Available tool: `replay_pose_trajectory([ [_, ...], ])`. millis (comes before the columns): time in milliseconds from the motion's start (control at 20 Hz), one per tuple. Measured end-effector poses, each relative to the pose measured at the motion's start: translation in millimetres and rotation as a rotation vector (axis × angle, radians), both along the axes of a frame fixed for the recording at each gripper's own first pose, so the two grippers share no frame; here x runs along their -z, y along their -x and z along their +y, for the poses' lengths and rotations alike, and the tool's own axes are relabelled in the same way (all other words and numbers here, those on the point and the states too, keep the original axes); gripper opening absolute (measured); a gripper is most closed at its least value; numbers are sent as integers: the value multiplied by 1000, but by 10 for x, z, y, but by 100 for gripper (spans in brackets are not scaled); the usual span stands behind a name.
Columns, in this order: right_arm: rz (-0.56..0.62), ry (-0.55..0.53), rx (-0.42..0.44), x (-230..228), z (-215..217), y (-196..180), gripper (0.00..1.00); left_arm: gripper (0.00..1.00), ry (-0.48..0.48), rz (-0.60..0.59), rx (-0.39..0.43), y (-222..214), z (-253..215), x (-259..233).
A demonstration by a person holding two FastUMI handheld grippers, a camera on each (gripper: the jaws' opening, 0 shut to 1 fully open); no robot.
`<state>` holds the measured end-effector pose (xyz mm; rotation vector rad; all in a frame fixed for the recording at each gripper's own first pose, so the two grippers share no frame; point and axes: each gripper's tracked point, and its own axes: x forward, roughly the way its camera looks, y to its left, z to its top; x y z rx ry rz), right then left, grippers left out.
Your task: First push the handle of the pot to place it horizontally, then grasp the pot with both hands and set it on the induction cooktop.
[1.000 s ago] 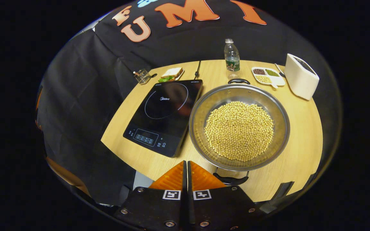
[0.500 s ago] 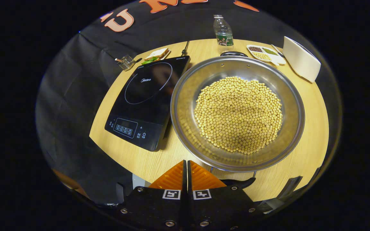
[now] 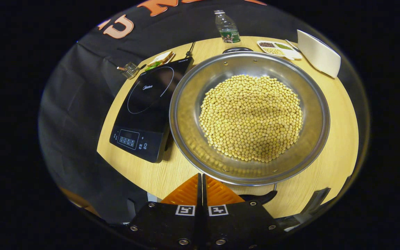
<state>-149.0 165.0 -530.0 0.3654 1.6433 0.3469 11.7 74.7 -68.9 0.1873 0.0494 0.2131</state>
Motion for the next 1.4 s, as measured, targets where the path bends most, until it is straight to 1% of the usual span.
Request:
replay_pose_trajectory([
  [50,-1,4,6,6,-45,10,0,93,-7,3,2,0,-14,6],
  [150,-8,28,20,43,-197,-14,0,97,-8,16,12,-11,-78,31],
  [350,-1,70,76,99,-492,-53,0,97,-8,16,31,-10,-176,15],
  [450,-1,89,88,128,-633,-71,0,97,-4,17,39,-12,-216,31],
  [500,-2,99,93,138,-703,-73,0,95,-6,19,39,-24,-219,43],
  [550,0,107,103,160,-775,-91,0,95,-10,20,35,-28,-216,61],
  [600,5,114,116,185,-835,-94,0,97,-12,24,31,-41,-203,92],
  [700,11,129,134,222,-950,-121,0,93,-4,32,27,-58,-176,140],
  [800,12,156,148,264,-1074,-152,0,97,2,33,23,-75,-155,156],
  [950,16,192,178,315,-1271,-223,0,97,-3,25,18,-74,-122,148],
  [1100,21,217,200,366,-1401,-286,0,97,-9,16,23,-67,-130,115],
  [1150,22,225,209,384,-1446,-309,0,95,-10,10,23,-59,-122,110],
  [1200,20,232,220,391,-1481,-331,0,97,-8,7,25,-61,-110,108],
  [1400,19,256,230,446,-1562,-376,0,97,10,11,28,-72,-83,170],
])
